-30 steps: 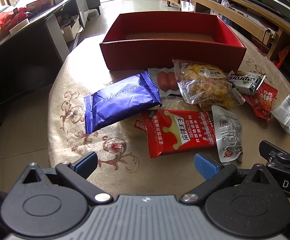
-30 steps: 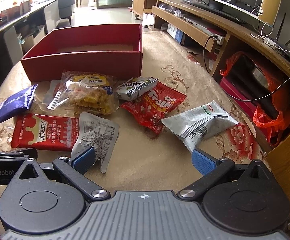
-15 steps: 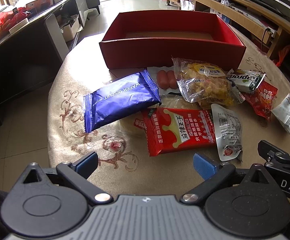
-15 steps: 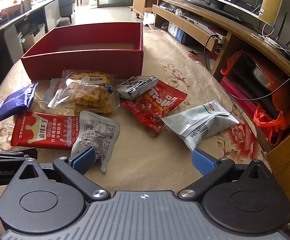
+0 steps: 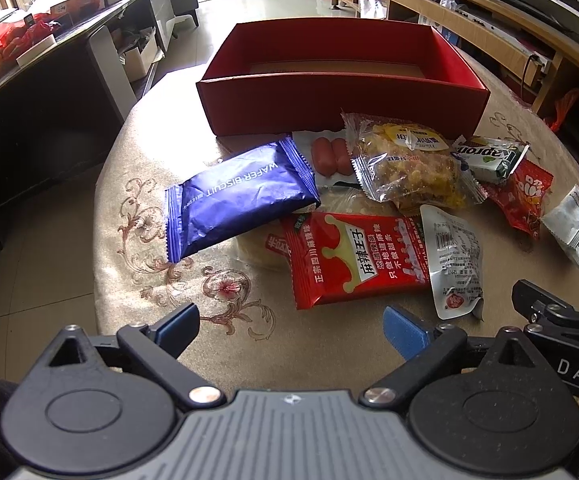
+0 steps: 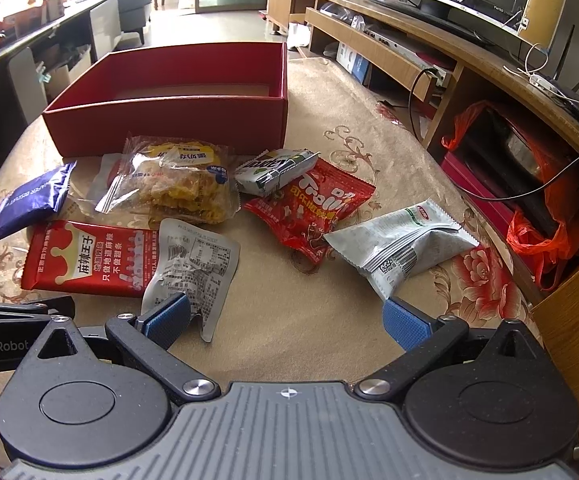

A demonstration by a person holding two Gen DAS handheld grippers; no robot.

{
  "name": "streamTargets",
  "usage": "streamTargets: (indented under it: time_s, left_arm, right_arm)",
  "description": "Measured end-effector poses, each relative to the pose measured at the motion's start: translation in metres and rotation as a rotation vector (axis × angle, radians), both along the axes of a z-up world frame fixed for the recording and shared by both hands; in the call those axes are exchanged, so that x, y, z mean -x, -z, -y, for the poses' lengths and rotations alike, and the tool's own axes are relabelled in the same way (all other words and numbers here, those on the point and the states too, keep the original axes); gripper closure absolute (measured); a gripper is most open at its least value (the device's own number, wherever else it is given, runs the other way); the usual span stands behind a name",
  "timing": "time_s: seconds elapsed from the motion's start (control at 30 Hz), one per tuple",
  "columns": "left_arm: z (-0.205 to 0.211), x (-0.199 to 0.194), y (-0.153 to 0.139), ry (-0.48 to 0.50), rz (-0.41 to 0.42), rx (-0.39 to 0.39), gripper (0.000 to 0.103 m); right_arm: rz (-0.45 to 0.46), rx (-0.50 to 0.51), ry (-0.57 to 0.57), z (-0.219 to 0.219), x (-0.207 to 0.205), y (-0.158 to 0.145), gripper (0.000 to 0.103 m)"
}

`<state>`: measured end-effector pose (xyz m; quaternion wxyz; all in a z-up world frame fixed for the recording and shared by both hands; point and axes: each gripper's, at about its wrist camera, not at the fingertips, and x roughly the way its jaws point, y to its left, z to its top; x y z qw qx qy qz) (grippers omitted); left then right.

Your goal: Organize snacks

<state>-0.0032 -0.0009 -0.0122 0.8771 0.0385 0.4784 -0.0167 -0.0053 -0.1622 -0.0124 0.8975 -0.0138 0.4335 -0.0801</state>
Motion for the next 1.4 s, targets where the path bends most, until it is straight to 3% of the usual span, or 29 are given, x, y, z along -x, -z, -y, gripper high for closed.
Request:
streamTargets:
  time_s: [1.4]
  left_arm:
    - [0.0013, -0.0037, 0.0014, 0.001, -0.035, -0.003, 0.014]
  right_arm:
    - [-0.019, 0.006, -0.007, -0.0015, -0.0021, 0.0029, 0.0]
